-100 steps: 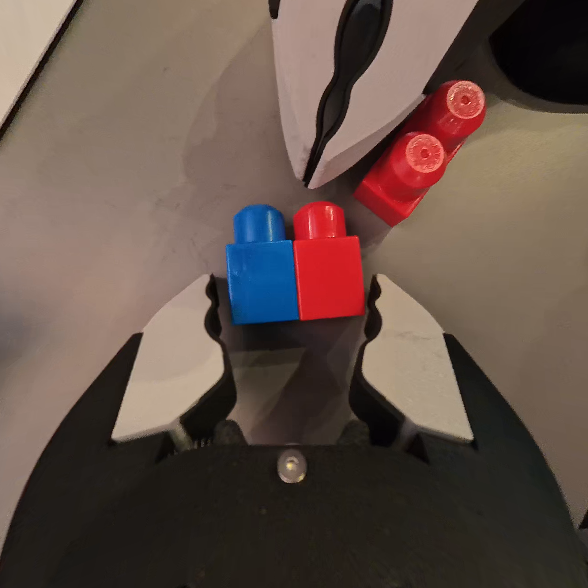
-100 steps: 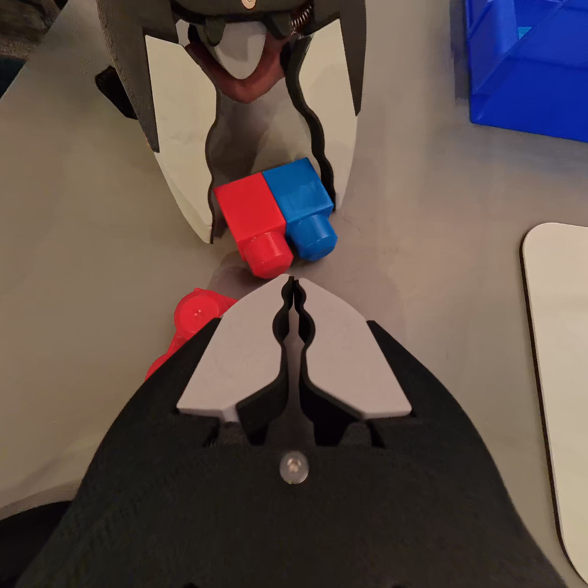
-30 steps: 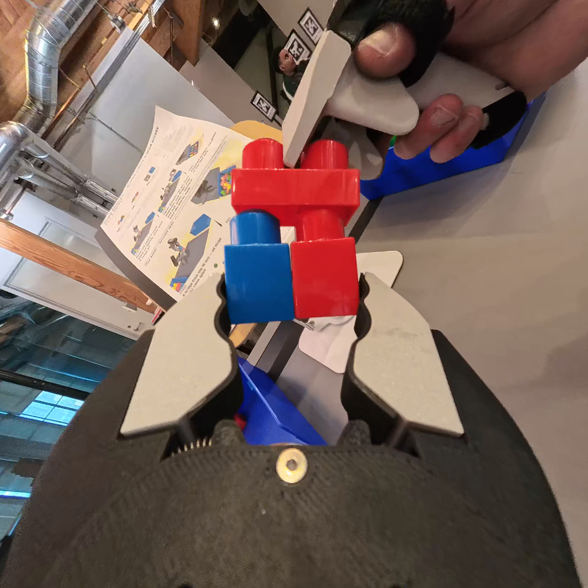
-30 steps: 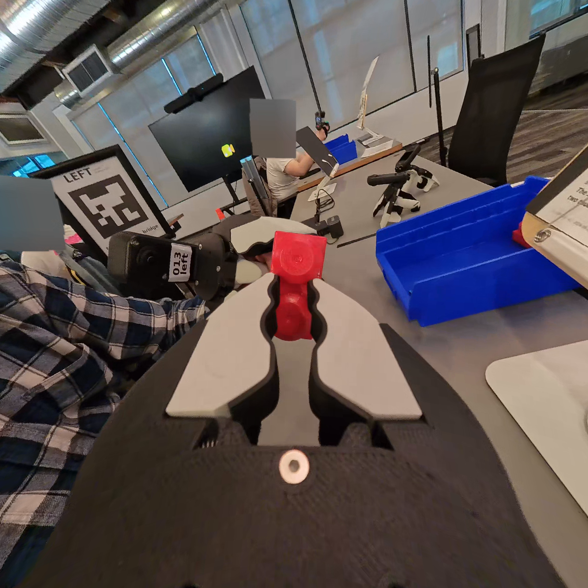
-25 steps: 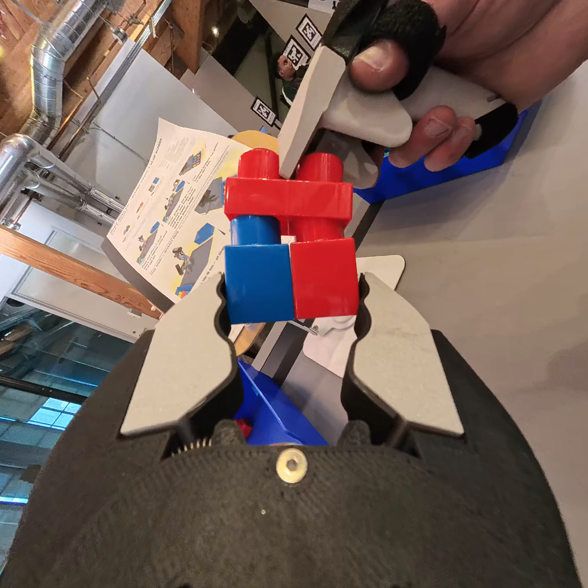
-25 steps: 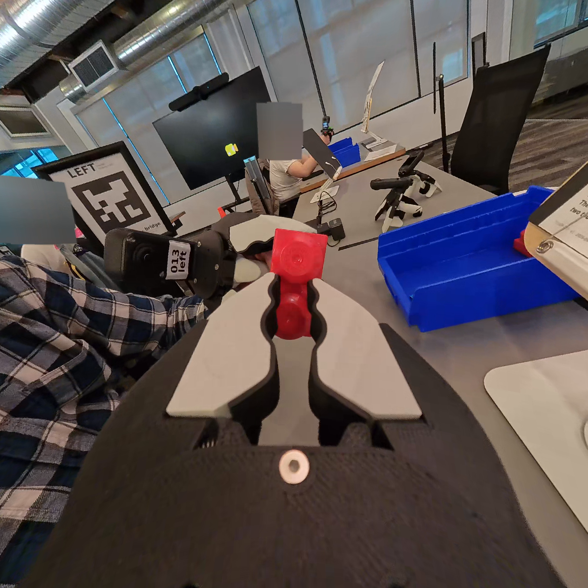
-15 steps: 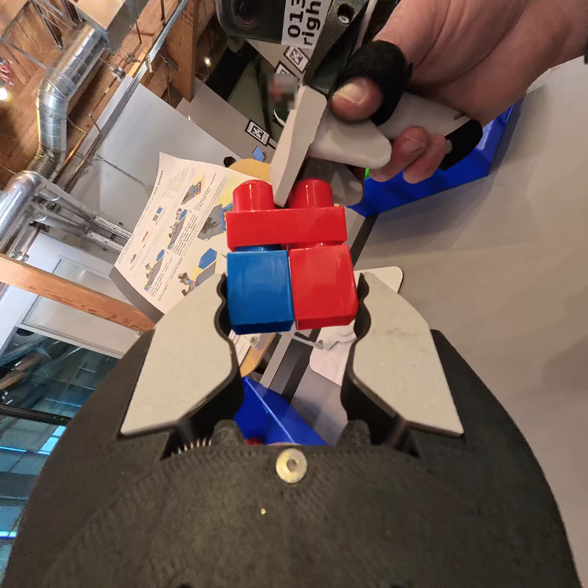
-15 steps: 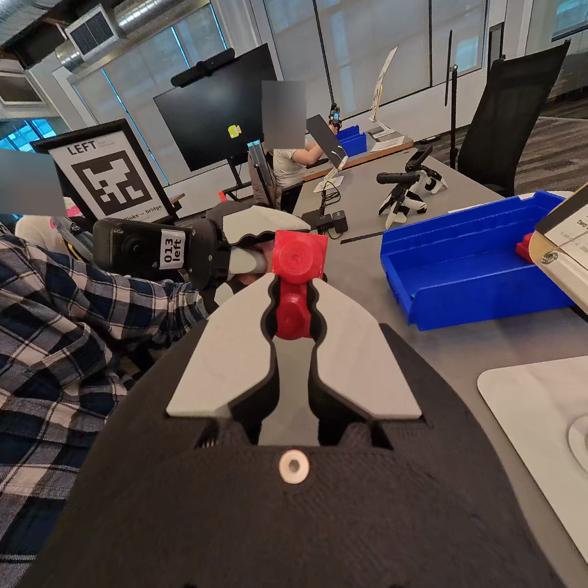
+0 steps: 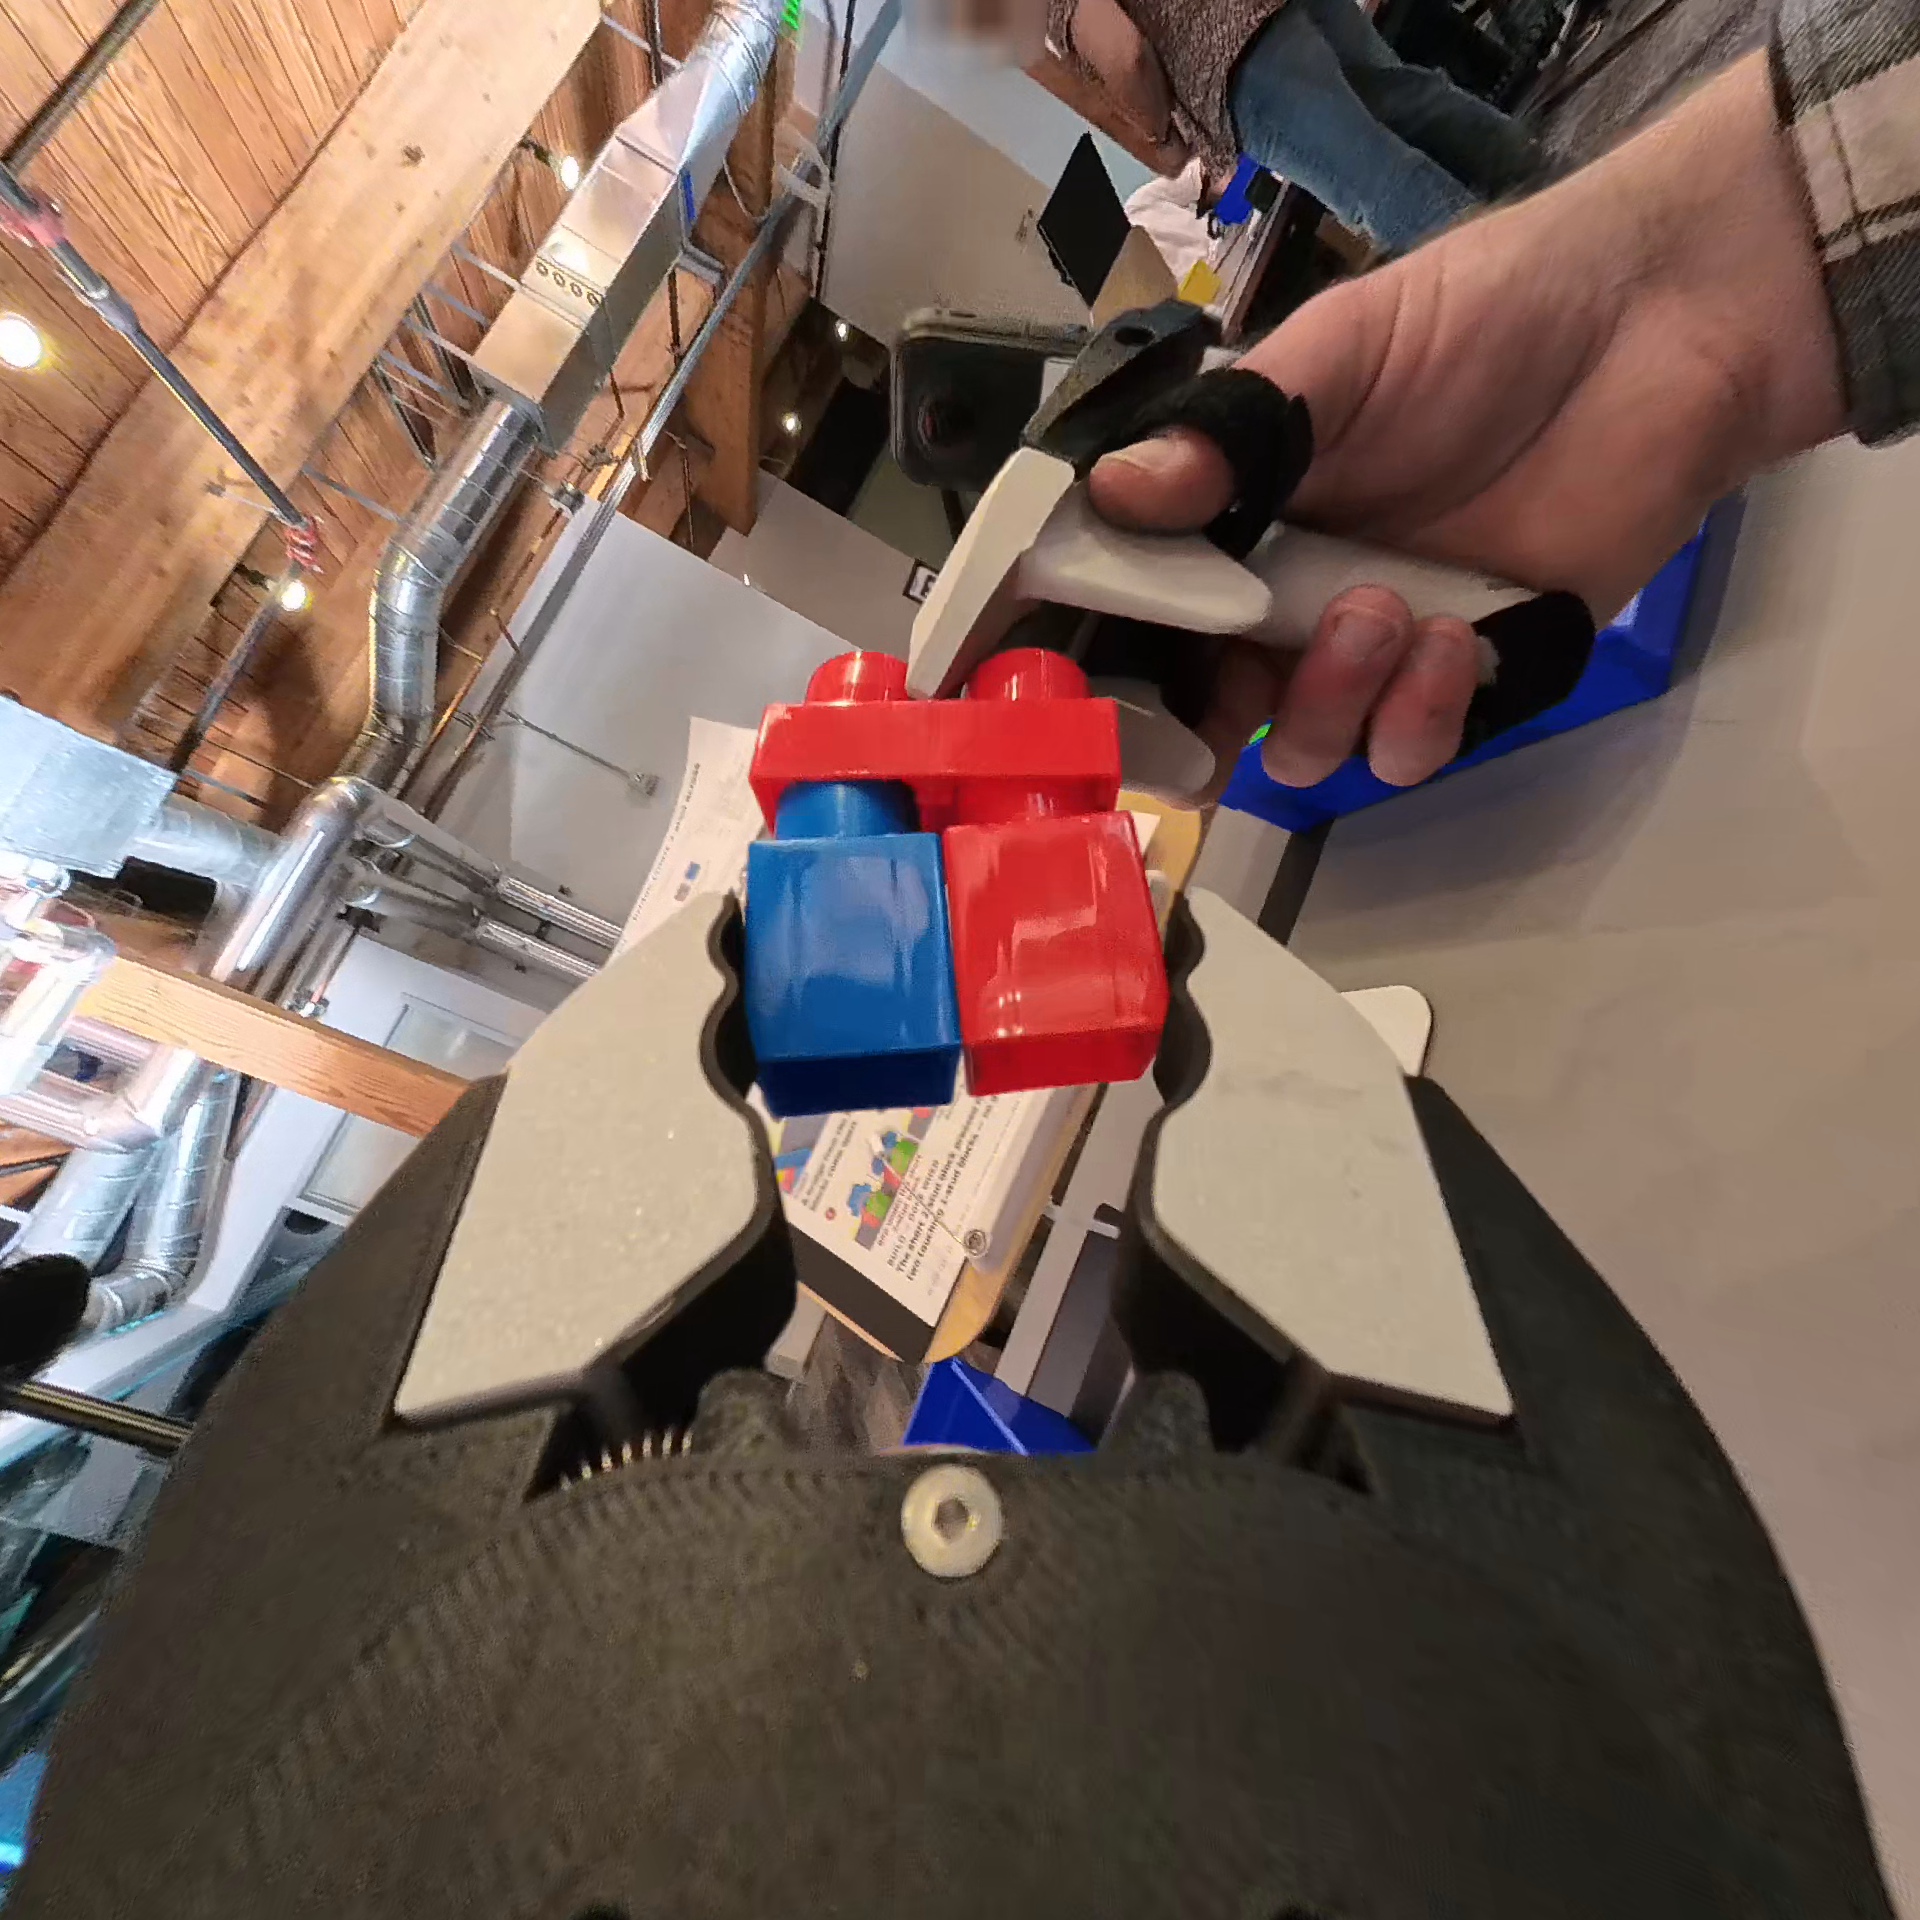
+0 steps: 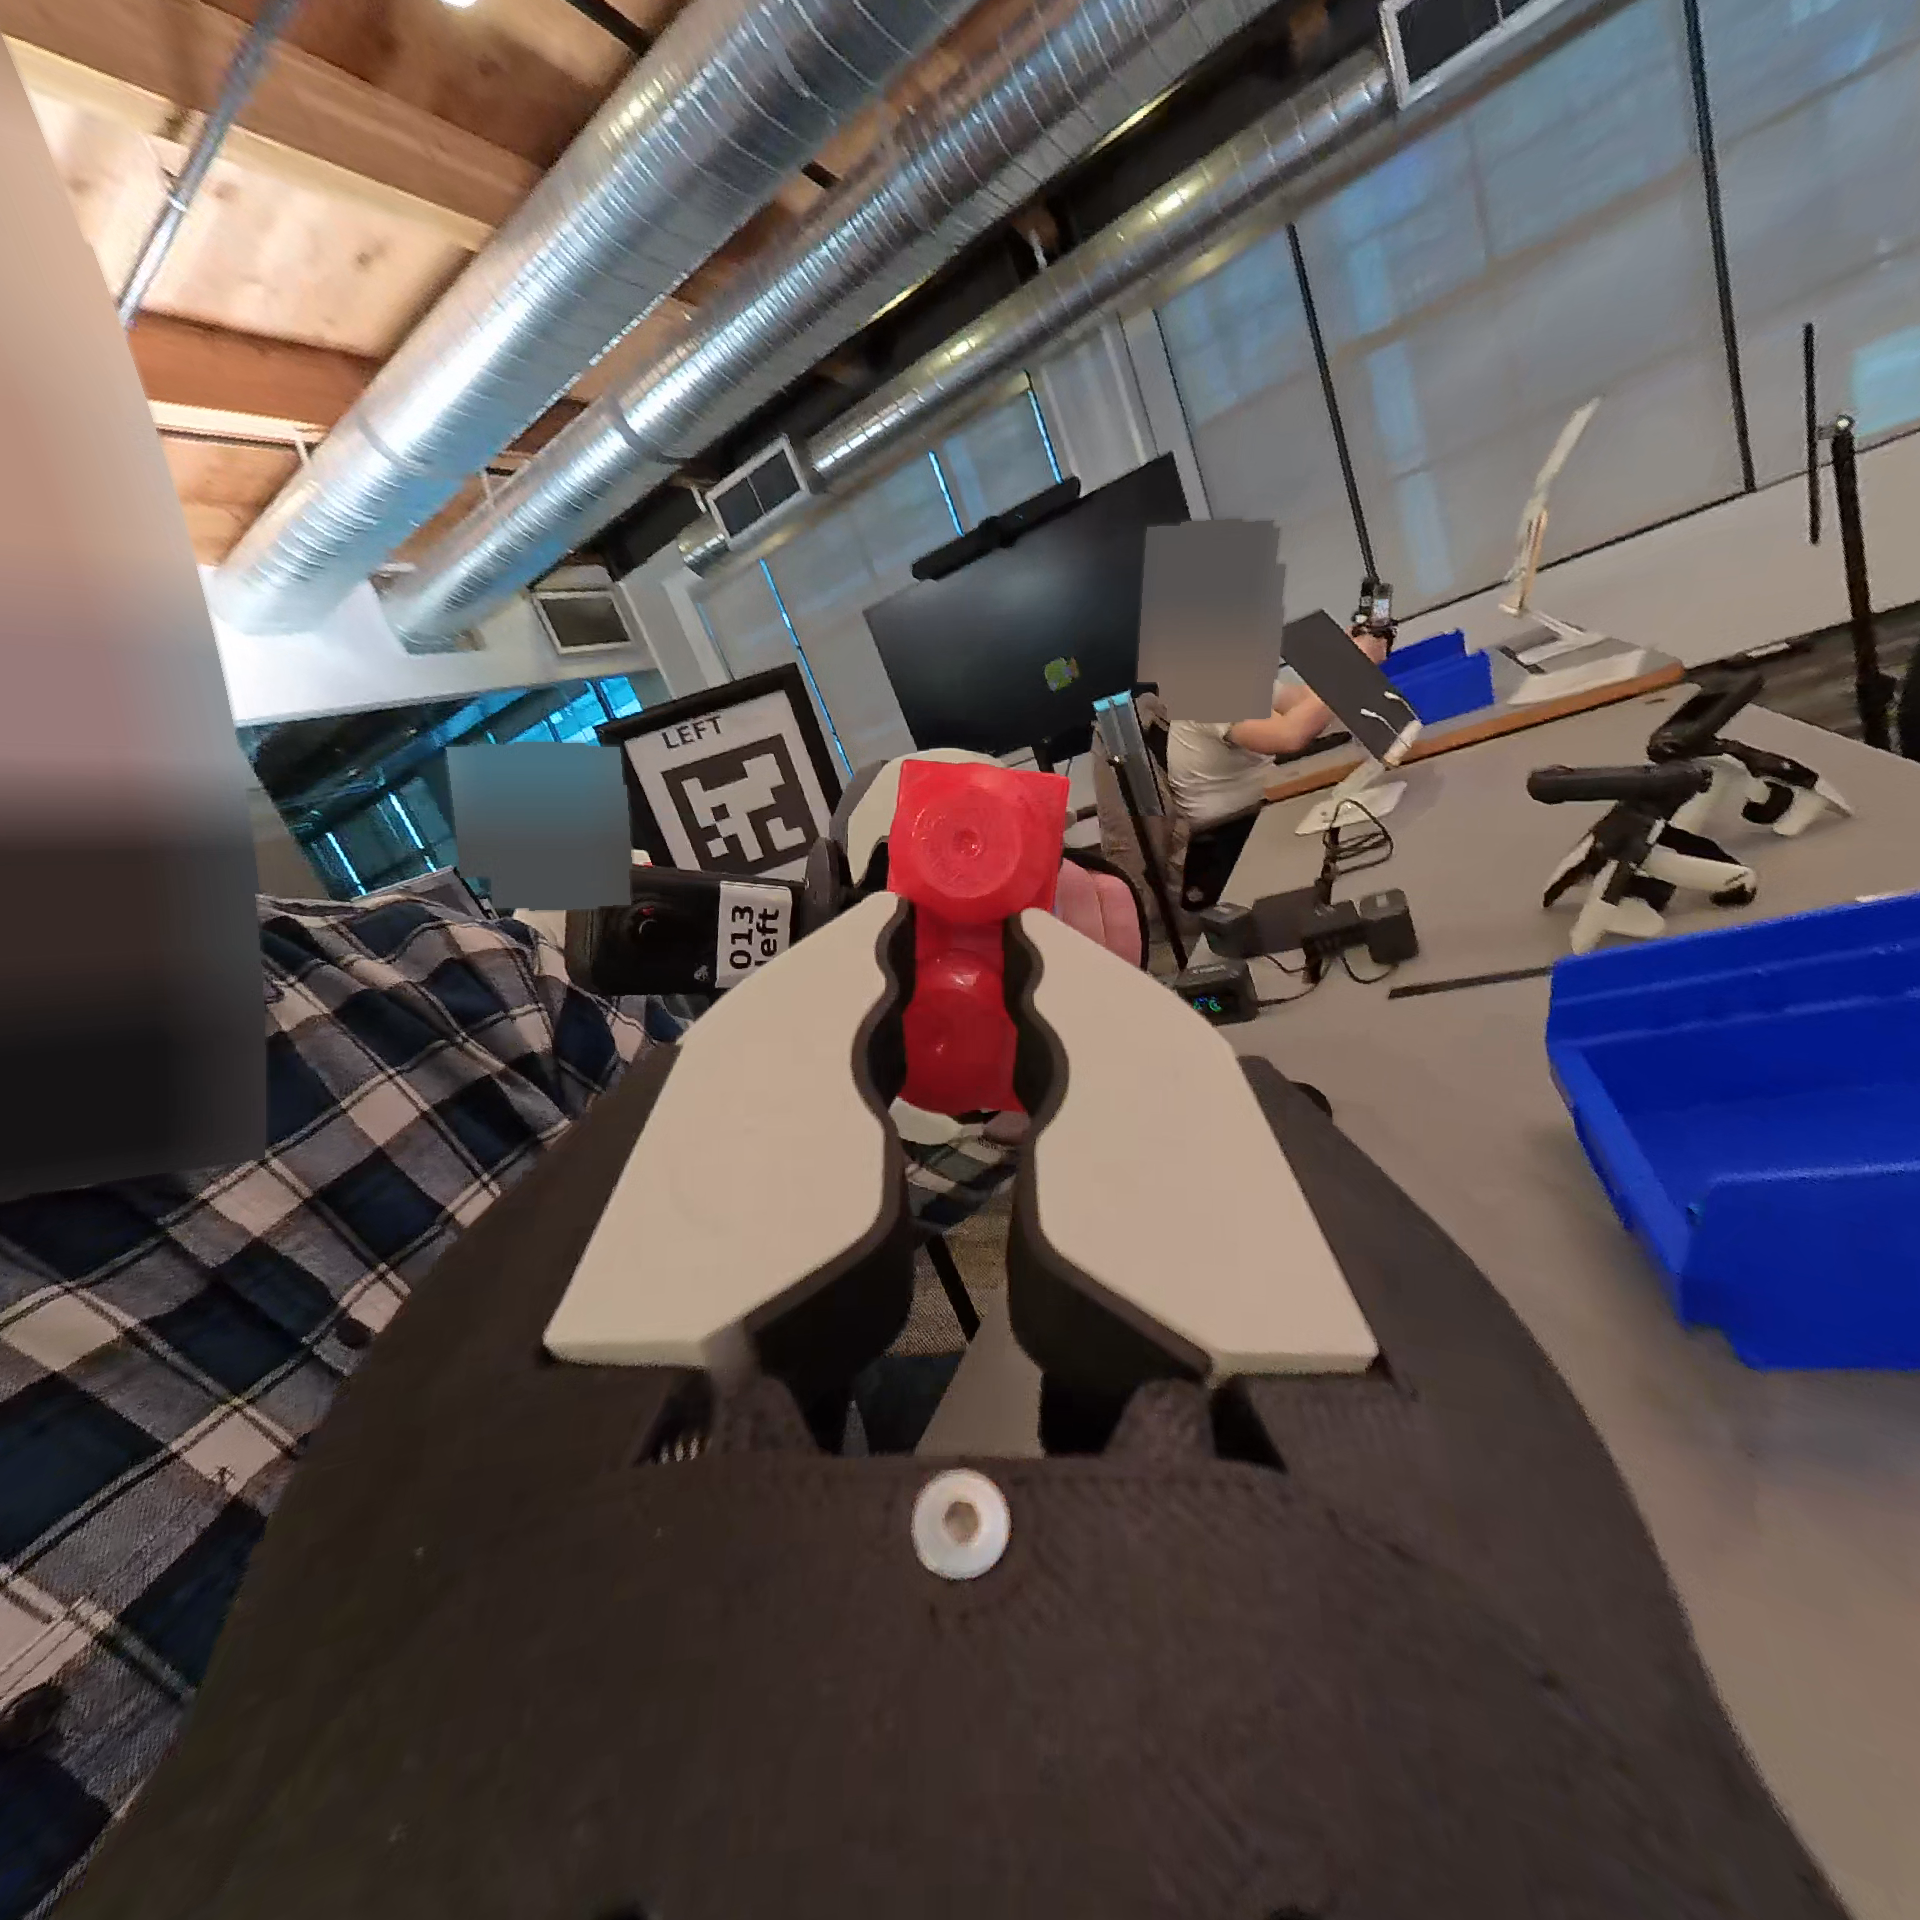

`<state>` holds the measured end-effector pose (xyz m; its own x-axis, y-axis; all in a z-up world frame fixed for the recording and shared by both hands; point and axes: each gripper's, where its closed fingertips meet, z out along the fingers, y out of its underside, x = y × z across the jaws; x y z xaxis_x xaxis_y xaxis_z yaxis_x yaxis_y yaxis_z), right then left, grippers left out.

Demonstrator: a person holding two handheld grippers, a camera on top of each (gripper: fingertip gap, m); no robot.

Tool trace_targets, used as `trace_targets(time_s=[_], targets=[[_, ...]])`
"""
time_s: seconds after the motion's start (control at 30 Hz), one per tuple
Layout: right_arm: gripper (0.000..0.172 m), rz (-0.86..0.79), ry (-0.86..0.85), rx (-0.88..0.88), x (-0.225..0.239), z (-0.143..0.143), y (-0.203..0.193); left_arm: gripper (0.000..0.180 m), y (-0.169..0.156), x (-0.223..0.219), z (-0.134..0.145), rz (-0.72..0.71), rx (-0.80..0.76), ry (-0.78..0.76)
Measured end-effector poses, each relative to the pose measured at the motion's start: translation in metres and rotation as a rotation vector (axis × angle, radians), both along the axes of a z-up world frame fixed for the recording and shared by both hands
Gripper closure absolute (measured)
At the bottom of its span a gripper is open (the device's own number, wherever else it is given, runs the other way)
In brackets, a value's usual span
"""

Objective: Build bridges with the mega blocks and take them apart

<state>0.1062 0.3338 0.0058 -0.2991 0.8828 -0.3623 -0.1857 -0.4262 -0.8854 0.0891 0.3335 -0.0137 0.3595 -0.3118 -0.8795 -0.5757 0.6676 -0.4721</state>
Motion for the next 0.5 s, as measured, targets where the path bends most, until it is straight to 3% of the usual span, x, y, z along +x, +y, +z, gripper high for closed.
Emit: trace_targets(time_s=[0.5], targets=[[0.155,0.117,0.008,0.01,0.004,0.013,-0.015,0.105,-0.02,0.006,0.015,-0.087,0.06,0.026]])
